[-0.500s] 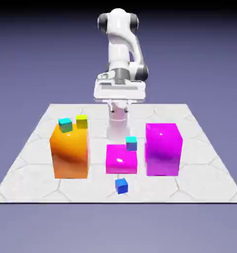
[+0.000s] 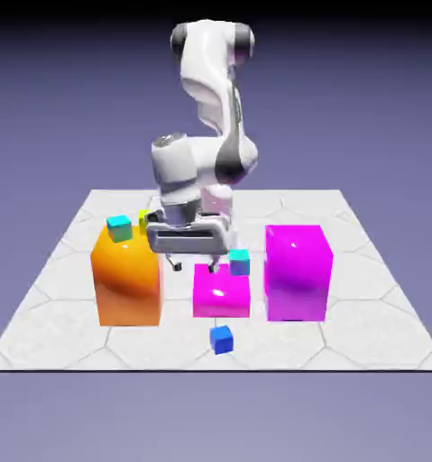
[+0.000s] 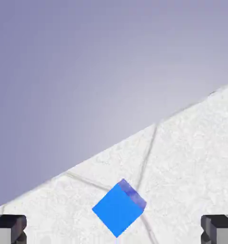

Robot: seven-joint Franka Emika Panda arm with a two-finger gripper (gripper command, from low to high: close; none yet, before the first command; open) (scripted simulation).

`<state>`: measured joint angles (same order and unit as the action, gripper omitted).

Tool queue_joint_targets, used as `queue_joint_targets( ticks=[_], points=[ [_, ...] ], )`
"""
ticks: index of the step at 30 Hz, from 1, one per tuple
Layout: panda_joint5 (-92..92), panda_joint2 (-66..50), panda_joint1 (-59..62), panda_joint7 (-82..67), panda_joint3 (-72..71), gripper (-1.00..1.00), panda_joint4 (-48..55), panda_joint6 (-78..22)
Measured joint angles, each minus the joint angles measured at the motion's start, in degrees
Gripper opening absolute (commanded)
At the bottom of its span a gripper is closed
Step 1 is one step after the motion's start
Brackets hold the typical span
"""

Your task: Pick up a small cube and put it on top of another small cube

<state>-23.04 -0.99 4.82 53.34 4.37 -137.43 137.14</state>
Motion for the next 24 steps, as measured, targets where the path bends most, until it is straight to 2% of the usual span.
queue_joint_targets(
  ticks=[18,20,22,23,24],
  points=[
    [-25.6,-37.4,5.7,12.1,4.9,0.0,26.2,-40.9],
    [-26.6,-38.9,6.0,12.6,5.1,0.0,27.2,-42.6],
    [-29.7,-41.4,4.0,10.4,3.1,0.0,24.8,-37.6],
    [-30.4,-42.0,3.6,10.0,2.7,-1.0,24.3,-36.5],
    [-30.4,-42.0,3.6,10.0,2.7,-1.0,24.3,-36.5]
  ],
)
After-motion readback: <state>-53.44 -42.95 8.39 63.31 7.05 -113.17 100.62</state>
